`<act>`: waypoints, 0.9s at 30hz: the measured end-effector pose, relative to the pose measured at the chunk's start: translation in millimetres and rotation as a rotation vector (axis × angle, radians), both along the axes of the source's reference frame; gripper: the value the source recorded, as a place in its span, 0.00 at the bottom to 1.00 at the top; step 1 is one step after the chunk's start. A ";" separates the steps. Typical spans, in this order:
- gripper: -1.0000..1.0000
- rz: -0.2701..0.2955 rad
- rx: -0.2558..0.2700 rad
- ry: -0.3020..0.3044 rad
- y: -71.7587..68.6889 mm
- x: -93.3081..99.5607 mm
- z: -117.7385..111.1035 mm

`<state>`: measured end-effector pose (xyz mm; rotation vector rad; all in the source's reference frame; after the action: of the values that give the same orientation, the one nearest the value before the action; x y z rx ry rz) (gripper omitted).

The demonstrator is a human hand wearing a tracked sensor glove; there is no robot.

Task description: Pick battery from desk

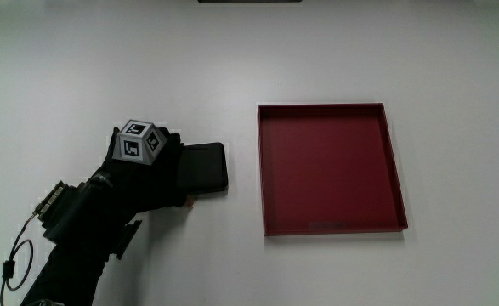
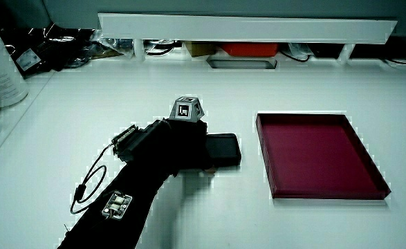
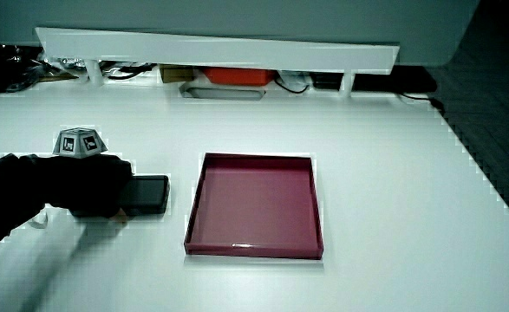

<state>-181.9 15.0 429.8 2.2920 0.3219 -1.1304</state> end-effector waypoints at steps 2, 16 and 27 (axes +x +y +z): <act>0.50 0.060 0.027 -0.173 -8.5 3.0 7.2; 0.50 0.250 -0.028 -0.698 -43.7 17.8 60.7; 0.50 0.268 -0.104 -0.705 -48.3 19.5 81.7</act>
<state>-162.4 -33.3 511.5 2.2995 0.2673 -0.1690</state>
